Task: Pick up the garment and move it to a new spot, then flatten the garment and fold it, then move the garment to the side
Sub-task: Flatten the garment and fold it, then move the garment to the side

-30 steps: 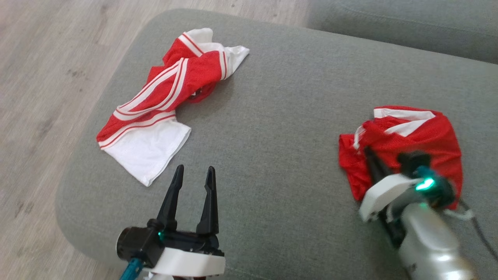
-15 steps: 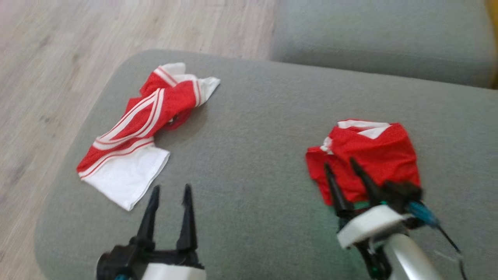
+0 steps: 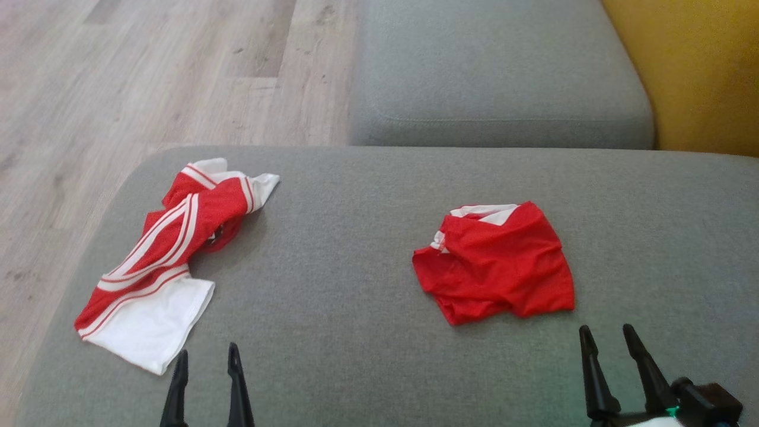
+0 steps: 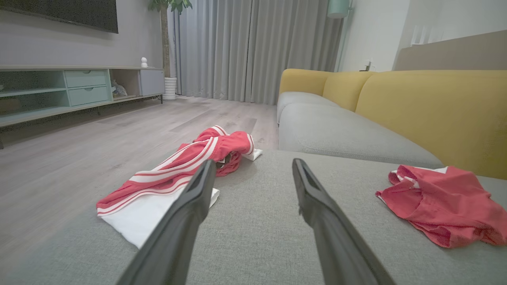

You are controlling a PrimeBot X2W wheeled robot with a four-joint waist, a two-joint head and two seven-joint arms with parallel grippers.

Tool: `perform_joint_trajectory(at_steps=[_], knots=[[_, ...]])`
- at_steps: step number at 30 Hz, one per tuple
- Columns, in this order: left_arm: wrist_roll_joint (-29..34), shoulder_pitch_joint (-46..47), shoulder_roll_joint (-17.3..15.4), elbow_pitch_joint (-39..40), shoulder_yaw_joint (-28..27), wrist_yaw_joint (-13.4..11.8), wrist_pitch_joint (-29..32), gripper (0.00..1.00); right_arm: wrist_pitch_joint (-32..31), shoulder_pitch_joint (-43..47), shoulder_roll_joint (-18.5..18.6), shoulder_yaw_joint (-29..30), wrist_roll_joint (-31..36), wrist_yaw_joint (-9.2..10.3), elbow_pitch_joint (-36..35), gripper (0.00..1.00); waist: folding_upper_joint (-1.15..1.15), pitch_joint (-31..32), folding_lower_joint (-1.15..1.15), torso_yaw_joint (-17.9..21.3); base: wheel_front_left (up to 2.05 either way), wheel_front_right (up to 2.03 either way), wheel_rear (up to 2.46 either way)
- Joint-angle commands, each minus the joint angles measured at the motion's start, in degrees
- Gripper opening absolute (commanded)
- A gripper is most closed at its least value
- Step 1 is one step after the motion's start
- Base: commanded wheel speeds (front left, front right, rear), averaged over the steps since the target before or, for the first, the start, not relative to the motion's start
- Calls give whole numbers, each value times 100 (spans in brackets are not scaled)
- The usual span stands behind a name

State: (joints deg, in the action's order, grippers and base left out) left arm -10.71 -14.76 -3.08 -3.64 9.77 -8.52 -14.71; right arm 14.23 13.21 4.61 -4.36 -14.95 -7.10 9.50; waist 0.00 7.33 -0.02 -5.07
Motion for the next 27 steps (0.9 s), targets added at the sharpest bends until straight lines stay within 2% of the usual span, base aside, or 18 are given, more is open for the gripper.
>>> perform_joint_trajectory(at_steps=[1,20,27], knots=[[79,208,20,137,-189,32,-29,100,76,-180,114,-93,7,-39,-232,100,0,68,2,86,0,0,0],[259,164,20,22,-212,339,-29,100,76,-130,47,-152,-76,-39,-139,100,0,88,2,174,0,0,0],[269,221,20,4,-147,412,-29,100,76,-297,-2,-101,-165,-39,99,100,0,-132,2,150,0,0,0]])
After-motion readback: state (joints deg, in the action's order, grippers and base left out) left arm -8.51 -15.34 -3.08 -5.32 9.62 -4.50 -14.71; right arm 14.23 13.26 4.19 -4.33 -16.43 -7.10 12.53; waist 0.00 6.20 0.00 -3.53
